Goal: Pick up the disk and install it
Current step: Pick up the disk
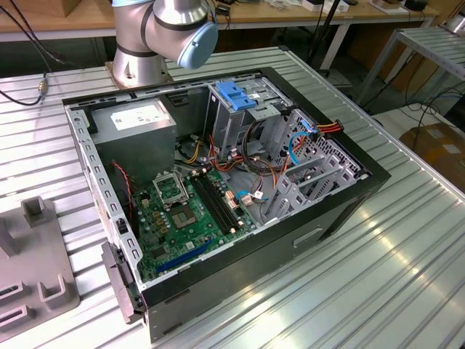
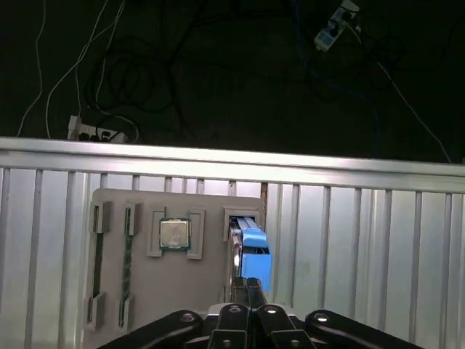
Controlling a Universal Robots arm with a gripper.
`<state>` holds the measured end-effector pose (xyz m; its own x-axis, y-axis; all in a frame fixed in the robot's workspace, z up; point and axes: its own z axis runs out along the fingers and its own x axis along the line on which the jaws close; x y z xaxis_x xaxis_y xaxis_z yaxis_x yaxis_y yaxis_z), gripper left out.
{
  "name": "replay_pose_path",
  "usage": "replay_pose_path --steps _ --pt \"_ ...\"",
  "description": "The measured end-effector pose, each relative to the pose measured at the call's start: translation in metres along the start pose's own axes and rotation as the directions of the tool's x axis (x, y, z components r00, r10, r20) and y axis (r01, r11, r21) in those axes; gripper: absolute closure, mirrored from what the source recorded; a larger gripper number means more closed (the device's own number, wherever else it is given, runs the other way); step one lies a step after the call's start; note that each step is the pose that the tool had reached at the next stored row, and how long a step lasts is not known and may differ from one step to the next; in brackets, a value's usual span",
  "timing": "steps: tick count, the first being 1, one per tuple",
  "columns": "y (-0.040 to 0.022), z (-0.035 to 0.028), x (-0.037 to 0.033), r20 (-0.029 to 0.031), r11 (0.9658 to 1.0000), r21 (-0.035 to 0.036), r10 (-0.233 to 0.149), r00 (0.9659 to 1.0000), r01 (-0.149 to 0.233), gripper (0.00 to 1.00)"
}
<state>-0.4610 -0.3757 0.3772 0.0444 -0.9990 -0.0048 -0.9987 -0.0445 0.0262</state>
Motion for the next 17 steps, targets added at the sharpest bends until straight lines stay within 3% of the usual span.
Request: replay_pose_path --steps 1,3,5,8,17 --pt "-0.0006 0.0004 0.0000 -0.0012 1.0000 0.0000 0.001 1.0000 -0.001 0.77" --pt "-0.0007 0.0005 0.0000 -0.0012 1.0000 0.0000 0.003 1.0000 -0.003 0.64" --pt "-0.0007 0.0023 0.0000 -0.0004 0.9993 0.0003 0.036 0.9993 -0.036 0.52" --pt "-0.0009 0.0058 -0.0001 -0.0003 0.9974 0.0004 0.072 0.9974 -0.072 0.52" --pt "-0.0011 0.0120 -0.0009 -0.0016 0.9971 0.0006 0.076 0.9971 -0.076 0.52"
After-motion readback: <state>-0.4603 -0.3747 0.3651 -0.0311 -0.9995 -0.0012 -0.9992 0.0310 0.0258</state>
